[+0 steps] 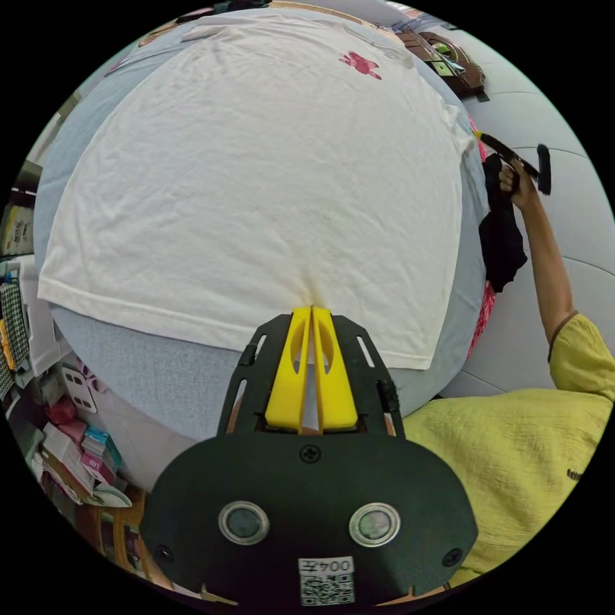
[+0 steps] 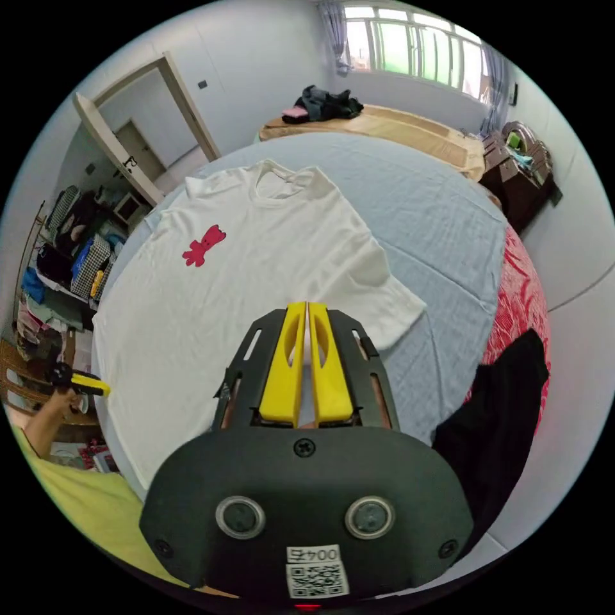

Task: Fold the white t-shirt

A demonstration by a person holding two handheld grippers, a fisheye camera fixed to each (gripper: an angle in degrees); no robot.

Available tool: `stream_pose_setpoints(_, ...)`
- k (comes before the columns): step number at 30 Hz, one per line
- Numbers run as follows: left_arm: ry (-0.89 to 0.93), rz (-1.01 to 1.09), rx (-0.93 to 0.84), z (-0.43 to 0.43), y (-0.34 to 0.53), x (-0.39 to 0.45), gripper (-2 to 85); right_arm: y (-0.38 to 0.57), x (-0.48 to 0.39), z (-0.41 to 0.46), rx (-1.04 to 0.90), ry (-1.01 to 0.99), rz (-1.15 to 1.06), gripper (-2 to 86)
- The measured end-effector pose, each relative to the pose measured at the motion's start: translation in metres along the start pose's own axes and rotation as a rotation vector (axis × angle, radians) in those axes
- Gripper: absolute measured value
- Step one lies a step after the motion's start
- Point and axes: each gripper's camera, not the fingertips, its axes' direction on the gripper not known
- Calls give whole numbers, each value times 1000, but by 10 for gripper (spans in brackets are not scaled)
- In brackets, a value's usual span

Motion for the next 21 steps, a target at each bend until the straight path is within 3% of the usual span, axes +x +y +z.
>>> stream_pose_setpoints(4, 24, -19, 14, 1, 3, -3, 2, -49, -10, 27, -165, -59, -19, 63)
stream_pose_setpoints(9, -2, -5, 13, 2, 3, 1, 3, -7, 3, -7, -1, -140, 76, 77)
stream_pose_setpoints(14, 21, -3, 16, 2, 4, -3, 3, 78, 2, 5, -32, -40, 55, 137)
stream_pose_setpoints(21, 35, -4, 2, 3, 3, -4, 4, 72, -31, 30, -69, 160, -102, 105)
